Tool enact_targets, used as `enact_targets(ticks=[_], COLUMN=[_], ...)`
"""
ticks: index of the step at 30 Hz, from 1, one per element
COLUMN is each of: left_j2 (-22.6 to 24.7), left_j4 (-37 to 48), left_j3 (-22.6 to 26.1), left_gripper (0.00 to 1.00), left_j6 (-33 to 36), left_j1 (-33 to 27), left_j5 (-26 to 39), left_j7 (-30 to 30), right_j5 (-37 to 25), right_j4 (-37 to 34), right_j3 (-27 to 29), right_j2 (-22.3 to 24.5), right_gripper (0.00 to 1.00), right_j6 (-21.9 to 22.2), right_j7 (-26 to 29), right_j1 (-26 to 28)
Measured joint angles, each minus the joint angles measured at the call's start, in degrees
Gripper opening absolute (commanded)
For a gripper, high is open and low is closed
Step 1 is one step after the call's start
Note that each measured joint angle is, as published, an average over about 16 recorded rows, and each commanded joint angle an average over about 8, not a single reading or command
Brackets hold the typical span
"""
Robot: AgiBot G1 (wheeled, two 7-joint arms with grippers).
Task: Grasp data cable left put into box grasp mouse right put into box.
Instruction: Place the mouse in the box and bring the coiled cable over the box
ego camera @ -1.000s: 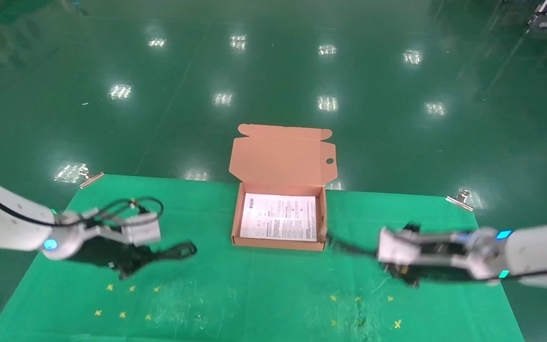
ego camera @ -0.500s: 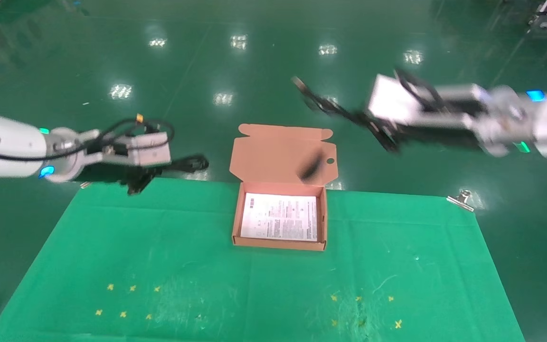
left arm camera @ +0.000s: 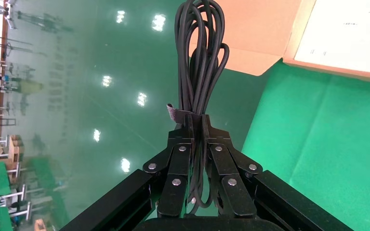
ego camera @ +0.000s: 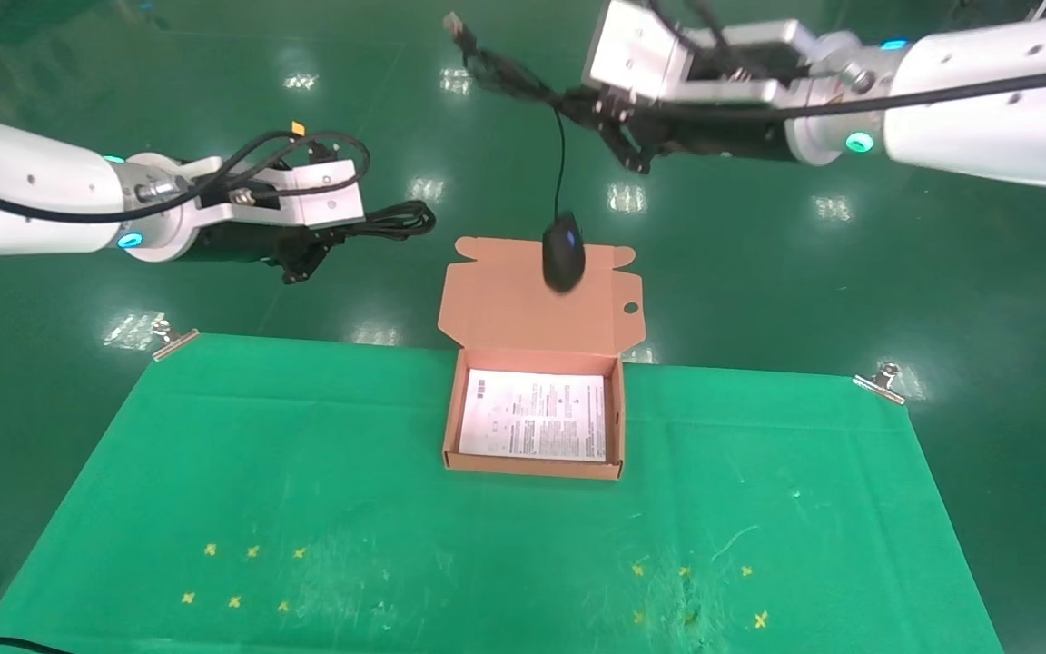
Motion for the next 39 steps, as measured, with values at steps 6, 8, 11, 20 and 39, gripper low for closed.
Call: enact_targets(ticks=[6,8,11,20,39], left_j2=[-0.4,-0.7,-1.4,-3.9,-6.3], left_j4=[-0.1,-0.3,-0.9,-3.6,-9.2], left_j3=[0.0,0.0,0.1,0.4,0.9], left_gripper=[0.0,0.0,0.0,0.0,0.0], left_j6=[0.2,0.5,1.0,3.2,6.2], left_j1=[0.1,0.2,0.5,1.2,2.4], left_j5=[0.2,0.3,0.7,2.3,6.3], left_j7=[-0.2,-0.5,-1.0,-3.6,-9.7], right_j5=[0.1,0.0,-0.2,-1.2,0.1], right_j4=[-2.1,-2.8,-3.9,-8.2,-14.2], right_j3=[-0.5,-0.8,-1.2,-2.6,-3.5], right_j2=[-1.5,-2.0,-2.8,-5.5,-8.9], right_gripper=[0.0,0.0,0.0,0.0,0.0], right_j6=[0.3,0.5,0.8,1.9,3.8], right_j7=[-1.5,-1.9,-2.4,-4.4,-3.5], right_j1=[0.1,-0.1,-0.6,-2.5,-8.7])
